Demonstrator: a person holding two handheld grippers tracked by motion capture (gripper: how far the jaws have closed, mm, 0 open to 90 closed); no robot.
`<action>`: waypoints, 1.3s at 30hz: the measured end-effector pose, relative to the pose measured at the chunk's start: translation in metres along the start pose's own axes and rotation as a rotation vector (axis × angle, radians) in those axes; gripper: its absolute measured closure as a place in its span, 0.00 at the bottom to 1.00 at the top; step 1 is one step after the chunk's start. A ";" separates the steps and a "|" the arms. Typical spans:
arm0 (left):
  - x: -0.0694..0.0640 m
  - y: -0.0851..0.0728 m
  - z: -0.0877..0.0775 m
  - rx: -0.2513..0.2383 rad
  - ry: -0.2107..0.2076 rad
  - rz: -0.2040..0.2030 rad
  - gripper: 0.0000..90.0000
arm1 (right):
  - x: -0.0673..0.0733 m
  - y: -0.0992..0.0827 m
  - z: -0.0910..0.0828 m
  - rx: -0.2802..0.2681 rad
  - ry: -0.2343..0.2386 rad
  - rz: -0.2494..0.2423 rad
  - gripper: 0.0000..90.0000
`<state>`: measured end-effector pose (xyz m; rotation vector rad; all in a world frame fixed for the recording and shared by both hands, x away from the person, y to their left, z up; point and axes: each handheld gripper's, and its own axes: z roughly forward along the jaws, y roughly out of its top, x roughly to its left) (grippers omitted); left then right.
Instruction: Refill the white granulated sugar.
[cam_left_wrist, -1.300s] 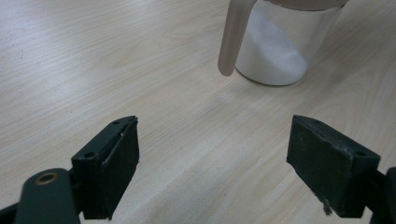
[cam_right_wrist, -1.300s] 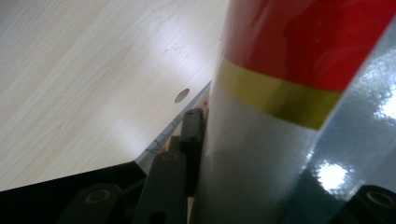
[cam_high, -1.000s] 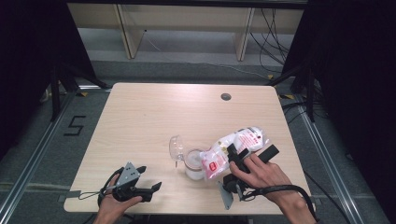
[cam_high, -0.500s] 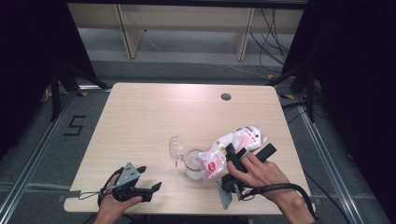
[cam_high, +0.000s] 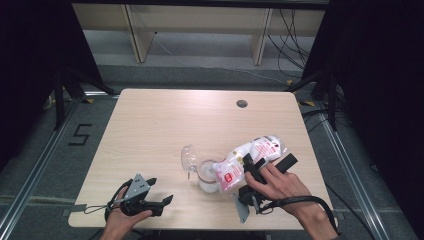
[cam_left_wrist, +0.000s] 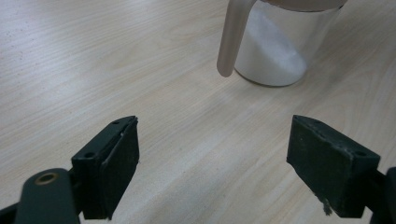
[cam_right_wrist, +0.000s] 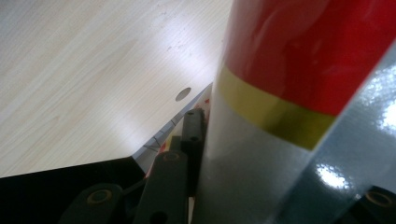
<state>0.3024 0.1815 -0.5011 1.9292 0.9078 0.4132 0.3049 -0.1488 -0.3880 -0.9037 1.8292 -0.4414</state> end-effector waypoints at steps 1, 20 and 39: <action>0.001 0.000 -0.001 0.007 0.001 0.008 0.18 | 0.001 0.001 -0.001 0.007 0.004 0.023 0.85; 0.001 0.000 -0.001 0.007 0.001 0.008 0.19 | 0.007 -0.005 -0.002 -0.002 0.010 0.103 0.85; 0.002 0.000 -0.001 0.014 0.002 0.034 0.19 | 0.035 -0.016 -0.006 -0.089 -0.058 0.359 0.85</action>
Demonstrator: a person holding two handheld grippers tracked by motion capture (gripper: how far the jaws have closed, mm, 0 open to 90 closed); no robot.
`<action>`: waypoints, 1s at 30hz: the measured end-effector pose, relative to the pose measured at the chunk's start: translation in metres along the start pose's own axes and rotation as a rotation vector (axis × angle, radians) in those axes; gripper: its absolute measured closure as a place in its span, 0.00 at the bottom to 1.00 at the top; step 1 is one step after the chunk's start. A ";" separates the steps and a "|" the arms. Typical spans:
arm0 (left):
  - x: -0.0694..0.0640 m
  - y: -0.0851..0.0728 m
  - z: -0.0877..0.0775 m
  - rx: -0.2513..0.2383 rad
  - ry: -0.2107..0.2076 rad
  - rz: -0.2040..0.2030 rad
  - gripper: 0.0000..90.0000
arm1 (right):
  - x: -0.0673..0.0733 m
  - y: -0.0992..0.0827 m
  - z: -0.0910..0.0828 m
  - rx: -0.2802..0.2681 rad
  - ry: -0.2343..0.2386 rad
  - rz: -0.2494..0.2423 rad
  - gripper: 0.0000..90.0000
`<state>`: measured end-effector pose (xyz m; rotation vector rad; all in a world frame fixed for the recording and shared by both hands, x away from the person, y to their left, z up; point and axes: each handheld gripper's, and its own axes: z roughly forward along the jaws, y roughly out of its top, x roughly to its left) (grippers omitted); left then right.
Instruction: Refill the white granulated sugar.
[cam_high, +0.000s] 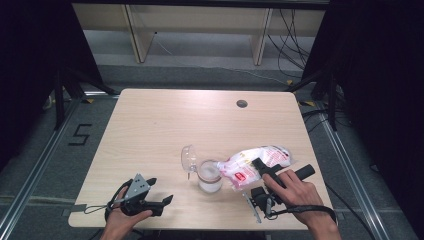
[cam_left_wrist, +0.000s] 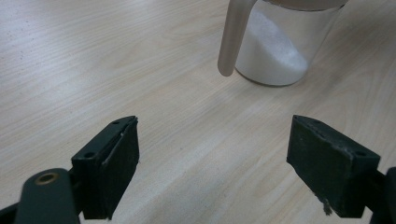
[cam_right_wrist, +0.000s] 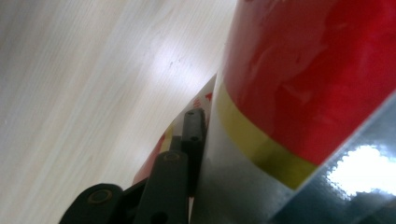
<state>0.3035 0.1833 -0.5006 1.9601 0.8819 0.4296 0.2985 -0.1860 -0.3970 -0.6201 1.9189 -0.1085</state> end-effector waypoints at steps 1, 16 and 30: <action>0.000 0.000 0.000 -0.001 -0.001 -0.001 0.19 | 0.000 -0.002 -0.001 0.001 -0.001 0.014 0.85; -0.002 0.001 0.000 -0.008 -0.005 0.001 0.19 | 0.011 -0.010 0.013 -0.065 0.050 0.168 0.85; -0.002 0.001 0.000 -0.005 -0.006 -0.001 0.18 | 0.018 -0.016 0.026 -0.146 0.053 0.468 0.85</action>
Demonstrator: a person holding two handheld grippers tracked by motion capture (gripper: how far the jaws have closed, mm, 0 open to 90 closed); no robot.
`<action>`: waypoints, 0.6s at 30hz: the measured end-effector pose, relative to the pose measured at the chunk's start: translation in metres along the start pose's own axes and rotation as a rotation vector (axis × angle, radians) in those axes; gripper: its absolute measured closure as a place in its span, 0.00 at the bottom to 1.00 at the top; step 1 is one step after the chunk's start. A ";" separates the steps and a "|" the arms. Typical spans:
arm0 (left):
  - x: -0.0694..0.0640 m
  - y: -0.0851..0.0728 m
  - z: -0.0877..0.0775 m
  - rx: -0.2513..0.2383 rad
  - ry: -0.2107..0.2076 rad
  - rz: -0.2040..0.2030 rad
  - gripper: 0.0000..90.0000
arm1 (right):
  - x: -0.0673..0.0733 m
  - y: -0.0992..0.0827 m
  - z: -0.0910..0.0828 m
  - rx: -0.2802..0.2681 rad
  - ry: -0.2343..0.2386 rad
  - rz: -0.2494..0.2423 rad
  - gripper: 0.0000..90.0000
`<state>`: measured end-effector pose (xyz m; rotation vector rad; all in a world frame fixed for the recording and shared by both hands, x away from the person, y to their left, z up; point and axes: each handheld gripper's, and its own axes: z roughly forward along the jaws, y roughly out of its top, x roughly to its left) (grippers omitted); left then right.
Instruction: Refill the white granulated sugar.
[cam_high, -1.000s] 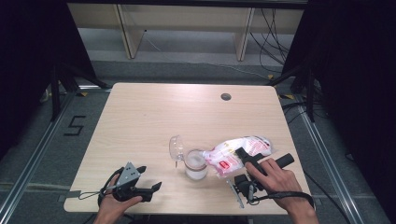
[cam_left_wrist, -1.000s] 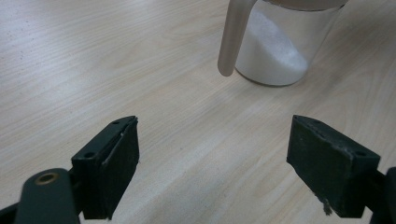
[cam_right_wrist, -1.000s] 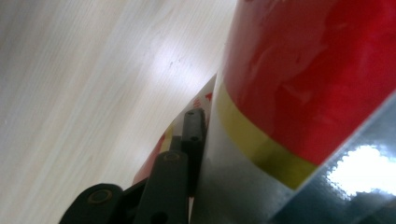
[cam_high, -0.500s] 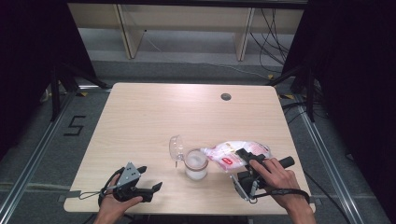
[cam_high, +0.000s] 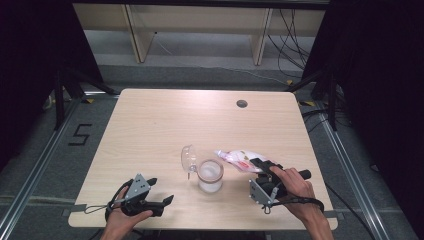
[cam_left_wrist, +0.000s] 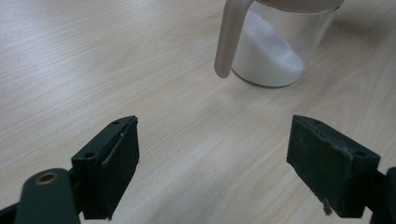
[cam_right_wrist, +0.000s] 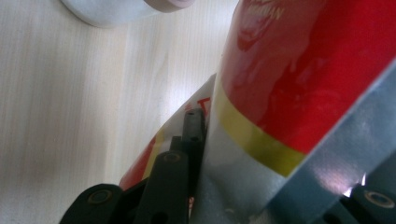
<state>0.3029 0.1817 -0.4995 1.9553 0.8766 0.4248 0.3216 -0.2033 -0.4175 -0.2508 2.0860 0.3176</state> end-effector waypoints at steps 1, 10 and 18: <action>0.000 0.000 0.000 0.001 -0.001 0.000 0.19 | -0.004 -0.001 0.002 -0.012 -0.006 -0.032 0.85; -0.001 -0.001 0.001 0.000 0.000 -0.021 0.19 | 0.001 -0.010 0.011 -0.029 0.040 0.141 0.86; -0.001 -0.001 0.001 -0.001 0.000 -0.022 0.18 | -0.005 -0.014 0.027 -0.088 0.034 0.256 0.86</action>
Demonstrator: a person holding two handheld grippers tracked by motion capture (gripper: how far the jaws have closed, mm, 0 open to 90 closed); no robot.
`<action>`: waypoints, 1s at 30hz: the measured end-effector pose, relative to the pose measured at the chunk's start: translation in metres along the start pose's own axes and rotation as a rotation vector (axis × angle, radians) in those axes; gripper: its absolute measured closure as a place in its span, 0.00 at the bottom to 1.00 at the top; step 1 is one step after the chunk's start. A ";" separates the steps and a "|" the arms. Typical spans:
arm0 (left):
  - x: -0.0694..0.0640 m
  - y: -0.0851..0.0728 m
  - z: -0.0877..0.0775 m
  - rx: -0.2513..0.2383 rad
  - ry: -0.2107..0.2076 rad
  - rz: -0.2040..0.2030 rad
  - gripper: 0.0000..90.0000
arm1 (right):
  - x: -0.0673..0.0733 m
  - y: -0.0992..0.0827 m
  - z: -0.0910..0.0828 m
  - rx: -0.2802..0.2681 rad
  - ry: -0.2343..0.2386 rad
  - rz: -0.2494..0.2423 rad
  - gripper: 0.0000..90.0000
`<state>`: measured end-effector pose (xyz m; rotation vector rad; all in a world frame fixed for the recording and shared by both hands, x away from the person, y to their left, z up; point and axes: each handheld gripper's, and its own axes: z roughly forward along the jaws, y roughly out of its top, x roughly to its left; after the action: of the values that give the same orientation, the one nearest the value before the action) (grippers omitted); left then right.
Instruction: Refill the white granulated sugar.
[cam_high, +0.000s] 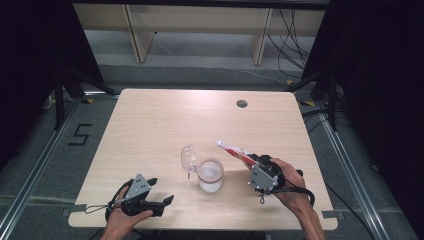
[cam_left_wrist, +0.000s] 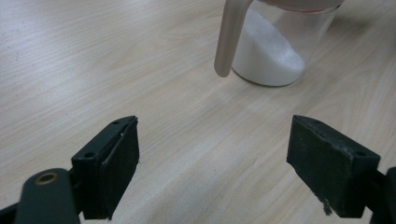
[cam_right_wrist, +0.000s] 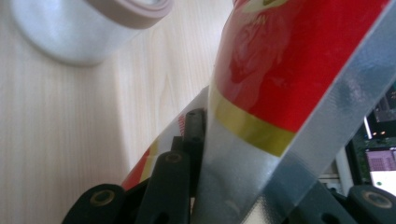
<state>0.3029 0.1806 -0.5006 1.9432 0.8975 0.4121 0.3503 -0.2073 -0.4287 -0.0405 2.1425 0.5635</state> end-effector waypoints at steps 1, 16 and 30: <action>-0.001 0.000 0.000 -0.005 0.006 -0.008 0.18 | -0.001 -0.002 0.002 -0.013 0.003 0.014 0.86; 0.001 0.000 -0.001 0.000 0.001 -0.002 0.18 | -0.006 -0.033 0.002 -0.055 0.028 0.293 0.88; 0.001 0.000 -0.001 -0.002 0.002 -0.002 0.18 | -0.006 -0.057 -0.005 -0.081 0.033 0.485 0.87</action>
<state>0.3029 0.1818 -0.5005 1.9402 0.8999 0.4135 0.3634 -0.2616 -0.4426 0.4375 2.1643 0.9320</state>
